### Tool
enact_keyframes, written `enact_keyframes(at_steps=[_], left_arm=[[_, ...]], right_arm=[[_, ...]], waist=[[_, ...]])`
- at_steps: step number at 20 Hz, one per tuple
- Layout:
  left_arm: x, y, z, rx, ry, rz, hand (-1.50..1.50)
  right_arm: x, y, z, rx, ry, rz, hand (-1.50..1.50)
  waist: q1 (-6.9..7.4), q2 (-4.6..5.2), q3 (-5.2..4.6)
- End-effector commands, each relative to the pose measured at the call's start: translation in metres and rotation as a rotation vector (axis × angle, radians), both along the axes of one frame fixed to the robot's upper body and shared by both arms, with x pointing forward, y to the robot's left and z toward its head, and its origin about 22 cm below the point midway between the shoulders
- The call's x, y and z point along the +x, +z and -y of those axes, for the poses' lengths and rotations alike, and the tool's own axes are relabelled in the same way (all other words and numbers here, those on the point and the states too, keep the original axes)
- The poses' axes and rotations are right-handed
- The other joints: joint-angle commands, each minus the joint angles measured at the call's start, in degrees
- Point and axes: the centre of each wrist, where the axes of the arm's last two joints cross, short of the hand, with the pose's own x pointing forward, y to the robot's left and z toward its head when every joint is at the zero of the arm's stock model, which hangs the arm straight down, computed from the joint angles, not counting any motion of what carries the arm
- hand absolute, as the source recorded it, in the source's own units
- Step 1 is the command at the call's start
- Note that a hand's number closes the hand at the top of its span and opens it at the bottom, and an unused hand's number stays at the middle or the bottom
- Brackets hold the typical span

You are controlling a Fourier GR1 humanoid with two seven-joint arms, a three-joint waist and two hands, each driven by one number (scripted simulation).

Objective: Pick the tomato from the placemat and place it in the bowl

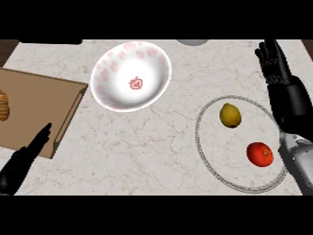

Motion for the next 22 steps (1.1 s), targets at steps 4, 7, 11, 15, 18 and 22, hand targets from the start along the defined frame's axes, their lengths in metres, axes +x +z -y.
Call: enact_keyframes(at_steps=[4,7,11,15,18,22], left_arm=[[0.029,0.033,0.065,-0.222,0.006,0.251,0.00],[0.038,0.036,0.069,-0.285,0.028,0.310,0.00],[0.047,0.048,0.093,-0.367,0.060,0.356,0.00],[0.053,0.048,0.122,-0.375,0.034,0.357,0.00],[0.054,0.045,0.126,-0.371,0.022,0.362,0.00],[0.054,0.064,0.124,-0.373,0.012,0.370,0.00]], right_arm=[[-0.045,-0.078,0.004,0.095,0.129,-0.308,1.50],[-0.042,-0.066,0.079,-0.478,-0.135,-0.264,1.50],[-0.090,-0.130,0.021,0.334,-0.397,-0.235,-1.50],[-0.128,-0.136,0.028,0.401,-0.373,-0.047,-1.50],[-0.150,-0.112,0.056,0.339,-0.413,0.015,-1.50],[-0.180,-0.076,0.075,0.205,-0.500,-0.084,-1.50]], waist=[[-2.91,-0.67,-0.12],[-5.33,-1.32,-1.54],[-6.20,-0.95,0.09],[-4.03,-0.65,-0.19],[-3.31,-0.57,-0.29],[-3.10,-0.65,-0.35]])
